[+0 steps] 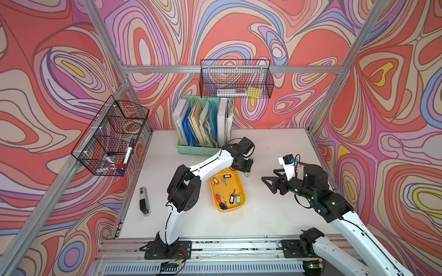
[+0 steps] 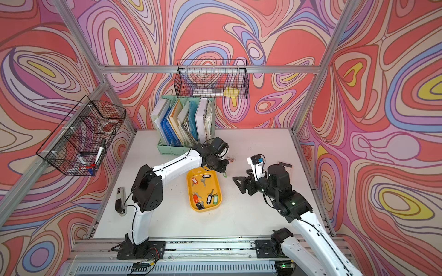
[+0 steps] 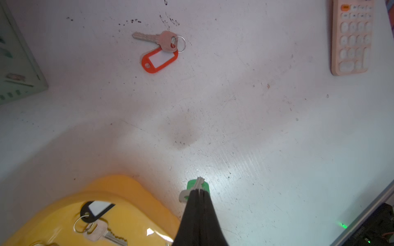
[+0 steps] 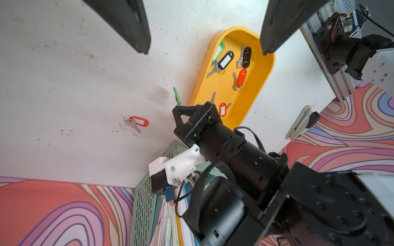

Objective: Take the keys out of the storage box
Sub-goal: Place the key at the center of the board.

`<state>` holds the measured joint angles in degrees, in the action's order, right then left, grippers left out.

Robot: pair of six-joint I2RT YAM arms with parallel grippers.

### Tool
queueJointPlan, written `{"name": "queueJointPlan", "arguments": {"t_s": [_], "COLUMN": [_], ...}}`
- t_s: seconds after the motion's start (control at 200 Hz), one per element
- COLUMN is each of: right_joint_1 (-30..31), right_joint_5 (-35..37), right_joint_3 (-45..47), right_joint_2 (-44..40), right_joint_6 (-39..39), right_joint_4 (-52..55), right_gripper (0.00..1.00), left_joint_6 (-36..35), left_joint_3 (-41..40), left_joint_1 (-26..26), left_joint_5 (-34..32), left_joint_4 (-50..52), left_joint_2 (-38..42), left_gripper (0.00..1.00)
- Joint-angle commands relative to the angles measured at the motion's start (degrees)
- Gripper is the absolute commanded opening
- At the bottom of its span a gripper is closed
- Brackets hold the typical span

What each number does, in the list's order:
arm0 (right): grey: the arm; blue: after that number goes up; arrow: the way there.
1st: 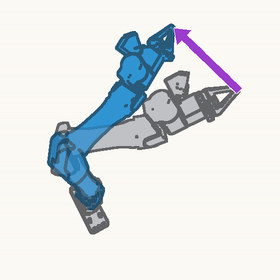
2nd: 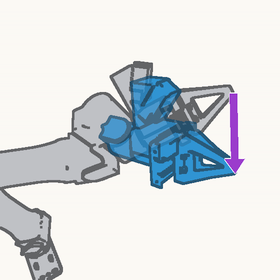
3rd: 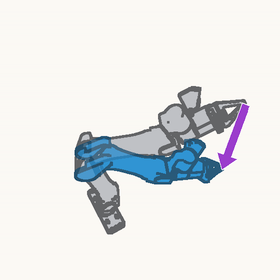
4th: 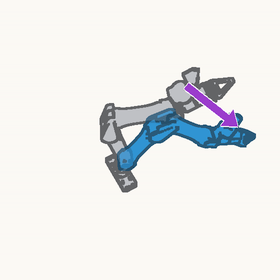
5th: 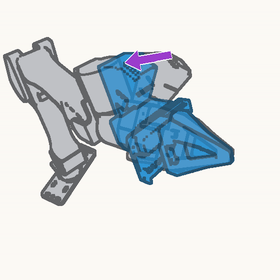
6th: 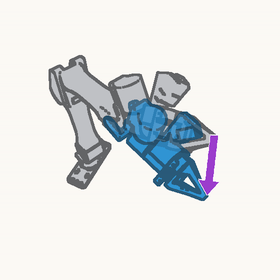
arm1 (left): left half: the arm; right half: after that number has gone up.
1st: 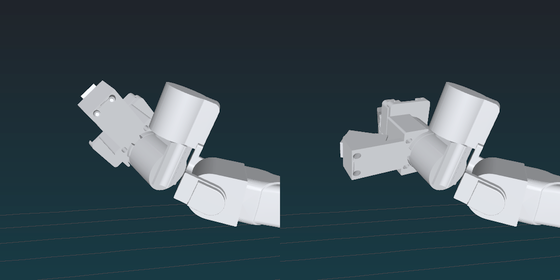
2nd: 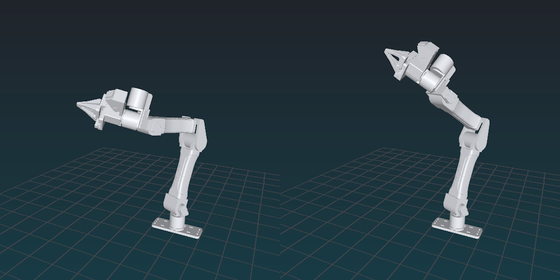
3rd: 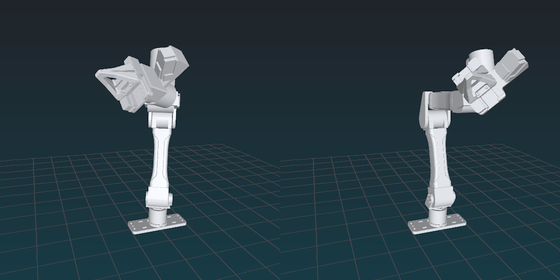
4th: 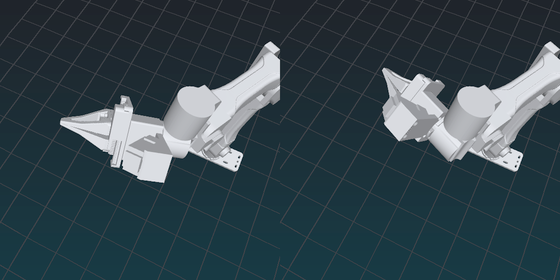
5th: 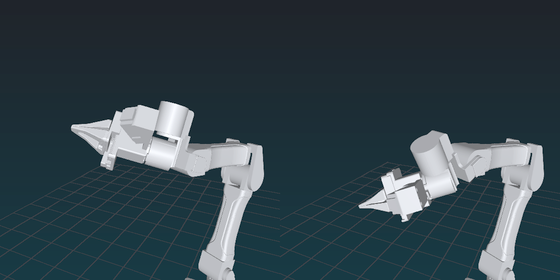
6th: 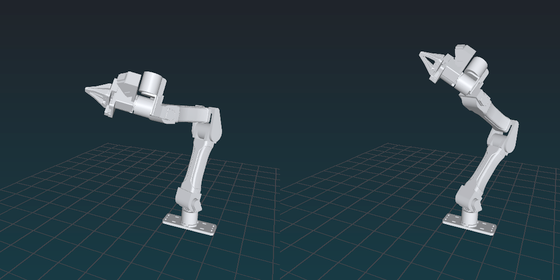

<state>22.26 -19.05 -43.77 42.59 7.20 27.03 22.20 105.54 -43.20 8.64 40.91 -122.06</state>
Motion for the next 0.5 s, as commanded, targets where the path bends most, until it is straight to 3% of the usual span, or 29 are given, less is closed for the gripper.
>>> {"name": "queueJointPlan", "arguments": {"t_s": [0.0,0.25,0.496], "right_joint_1": [0.0,0.1,0.1], "right_joint_5": [1.1,1.7,1.6], "right_joint_3": [-0.5,0.0,0.1], "right_joint_2": [-0.8,-2.1,-2.3], "right_joint_6": [0.6,0.6,0.5], "right_joint_4": [0.9,1.4,1.7], "right_gripper": [0.85,0.85,0.85], "left_joint_6": [-1.6,-2.3,-2.1], "left_joint_3": [4.2,10.1,13.9], "left_joint_1": [-0.1,0.2,0.2], "left_joint_5": [-1.1,-2.8,-0.4], "left_joint_4": [-1.6,0.4,0.9], "left_joint_2": [-3.1,-9.2,-13.8], "left_gripper": [0.0,0.0,0.0]}}
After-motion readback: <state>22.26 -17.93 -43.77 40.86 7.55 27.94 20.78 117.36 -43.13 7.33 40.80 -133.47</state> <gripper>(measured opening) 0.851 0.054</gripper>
